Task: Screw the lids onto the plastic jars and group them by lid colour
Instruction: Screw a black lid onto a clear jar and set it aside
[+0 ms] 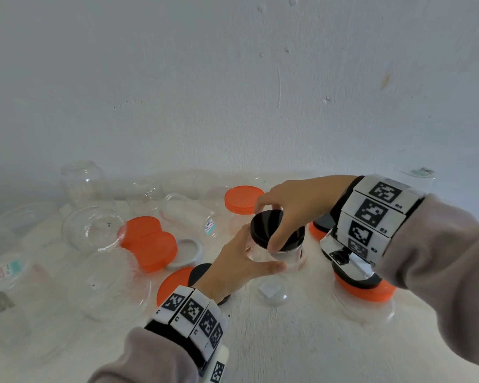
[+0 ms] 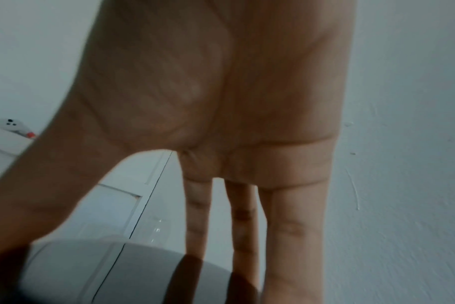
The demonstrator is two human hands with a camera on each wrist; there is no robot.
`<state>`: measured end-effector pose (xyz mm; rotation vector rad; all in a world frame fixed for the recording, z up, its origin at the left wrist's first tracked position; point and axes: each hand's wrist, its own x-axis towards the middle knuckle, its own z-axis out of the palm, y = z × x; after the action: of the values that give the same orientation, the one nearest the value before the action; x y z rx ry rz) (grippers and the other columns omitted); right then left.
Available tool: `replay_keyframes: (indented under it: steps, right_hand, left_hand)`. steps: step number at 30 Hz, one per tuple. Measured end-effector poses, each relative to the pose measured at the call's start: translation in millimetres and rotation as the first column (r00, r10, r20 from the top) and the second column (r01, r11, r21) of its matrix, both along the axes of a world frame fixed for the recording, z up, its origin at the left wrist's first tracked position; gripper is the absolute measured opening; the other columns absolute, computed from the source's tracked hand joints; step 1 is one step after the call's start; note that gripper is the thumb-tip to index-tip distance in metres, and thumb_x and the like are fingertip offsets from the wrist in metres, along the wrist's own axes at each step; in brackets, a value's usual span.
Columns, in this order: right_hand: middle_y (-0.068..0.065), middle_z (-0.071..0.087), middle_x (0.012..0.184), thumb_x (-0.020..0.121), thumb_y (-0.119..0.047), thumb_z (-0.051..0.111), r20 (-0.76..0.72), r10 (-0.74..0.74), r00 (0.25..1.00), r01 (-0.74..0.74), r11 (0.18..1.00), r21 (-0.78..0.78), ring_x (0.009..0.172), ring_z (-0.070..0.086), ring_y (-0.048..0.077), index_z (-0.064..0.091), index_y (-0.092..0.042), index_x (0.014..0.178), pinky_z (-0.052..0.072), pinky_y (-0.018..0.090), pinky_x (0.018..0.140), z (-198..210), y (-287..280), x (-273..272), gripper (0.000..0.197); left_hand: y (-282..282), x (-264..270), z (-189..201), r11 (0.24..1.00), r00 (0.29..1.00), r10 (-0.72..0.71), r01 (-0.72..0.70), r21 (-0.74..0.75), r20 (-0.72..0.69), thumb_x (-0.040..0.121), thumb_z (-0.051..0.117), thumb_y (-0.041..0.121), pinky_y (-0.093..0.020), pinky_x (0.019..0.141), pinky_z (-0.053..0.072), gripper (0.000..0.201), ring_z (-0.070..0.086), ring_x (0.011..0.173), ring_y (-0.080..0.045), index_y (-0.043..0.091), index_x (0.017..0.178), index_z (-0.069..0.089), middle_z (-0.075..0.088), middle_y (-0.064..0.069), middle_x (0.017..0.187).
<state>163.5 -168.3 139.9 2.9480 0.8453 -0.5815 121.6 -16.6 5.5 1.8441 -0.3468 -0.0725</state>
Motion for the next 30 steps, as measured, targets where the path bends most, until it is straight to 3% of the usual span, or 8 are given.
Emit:
replay_keyframes:
  steps: [4,7,10,13,21,23,26,30]
  right_hand:
    - [-0.007,0.057,0.098,0.057,-0.082,0.063,0.081,-0.057,0.995,0.058,0.998,-0.009,0.075,0.066,0.016,0.048,-0.030,0.111,0.052,0.031,0.064,-7.4,2.0,-3.4,0.076]
    - [-0.012,0.053,0.115,0.058,-0.077,0.068,0.016,-0.060,0.998,0.060,0.998,-0.013,0.099,0.060,0.016,0.045,-0.036,0.124,0.052,0.038,0.086,-3.8,-0.7,-3.8,0.081]
    - [-0.015,0.040,0.130,0.065,-0.055,0.080,-0.051,0.002,0.999,-0.004,0.999,-0.033,0.120,0.043,0.014,0.034,-0.044,0.139,0.042,0.039,0.101,2.2,-2.3,-5.3,0.087]
    - [-0.014,0.041,0.130,0.066,-0.050,0.081,-0.029,0.028,0.999,-0.028,1.000,-0.002,0.120,0.043,0.013,0.038,-0.043,0.137,0.043,0.036,0.098,1.4,-2.6,-5.2,0.083]
    - [-0.010,0.053,0.104,0.055,-0.082,0.063,0.068,-0.066,0.995,0.069,0.997,-0.033,0.095,0.062,0.019,0.047,-0.031,0.119,0.053,0.040,0.084,-6.6,0.9,-7.0,0.083]
    - [-0.011,0.052,0.111,0.057,-0.079,0.066,0.046,-0.065,0.997,0.066,0.997,-0.030,0.101,0.059,0.017,0.046,-0.034,0.124,0.051,0.040,0.088,-5.0,0.5,-6.7,0.083]
    - [-0.019,0.038,0.118,0.067,-0.055,0.077,-0.033,0.009,0.999,-0.009,1.000,-0.006,0.114,0.042,0.009,0.038,-0.048,0.136,0.042,0.034,0.097,-0.4,-0.4,-6.8,0.080]
    - [-0.020,0.034,0.116,0.071,-0.045,0.079,-0.040,0.060,0.997,-0.059,0.998,0.020,0.113,0.037,0.007,0.038,-0.054,0.136,0.038,0.029,0.092,0.3,-2.8,-3.9,0.077]
  left_hand:
    - [-0.3,-0.4,0.2,1.000,1.000,-0.020,0.020,-0.005,0.000,0.072,0.084,0.027,-0.024,0.104,0.037,0.084,0.045,0.127,0.000,0.033,0.141,0.037,0.051,0.018,0.136]
    - [-0.4,-0.3,-0.4,1.000,1.000,-0.013,0.013,-0.010,0.002,0.072,0.084,0.024,-0.017,0.099,0.037,0.082,0.046,0.124,0.004,0.032,0.139,0.038,0.052,0.018,0.133]
    - [-0.4,-0.1,-1.0,1.000,1.000,0.001,-0.001,-0.008,0.003,0.070,0.084,0.025,-0.012,0.095,0.036,0.078,0.047,0.122,0.005,0.033,0.134,0.040,0.054,0.017,0.131]
    - [-0.3,-0.2,-1.3,1.000,1.000,0.002,-0.002,-0.006,0.003,0.070,0.085,0.026,-0.012,0.094,0.036,0.078,0.047,0.121,0.006,0.035,0.134,0.040,0.054,0.018,0.130]
    - [-0.1,-1.1,0.3,1.000,1.000,-0.011,0.011,-0.010,-0.005,0.071,0.085,0.027,-0.030,0.108,0.037,0.082,0.048,0.126,-0.004,0.031,0.139,0.039,0.054,0.015,0.133]
    - [0.0,-0.8,0.0,1.000,1.000,-0.007,0.007,-0.010,-0.007,0.071,0.084,0.025,-0.027,0.106,0.038,0.081,0.048,0.125,-0.004,0.030,0.138,0.039,0.054,0.014,0.133]
    - [-0.6,-0.6,-0.9,1.000,1.000,0.003,-0.003,-0.012,-0.005,0.071,0.084,0.023,-0.008,0.092,0.039,0.078,0.048,0.121,0.004,0.031,0.135,0.040,0.054,0.017,0.131]
    - [-1.4,-0.8,-0.7,1.000,1.000,0.000,0.000,-0.004,0.001,0.071,0.084,0.024,-0.001,0.085,0.036,0.079,0.045,0.117,0.013,0.035,0.134,0.037,0.052,0.021,0.130]
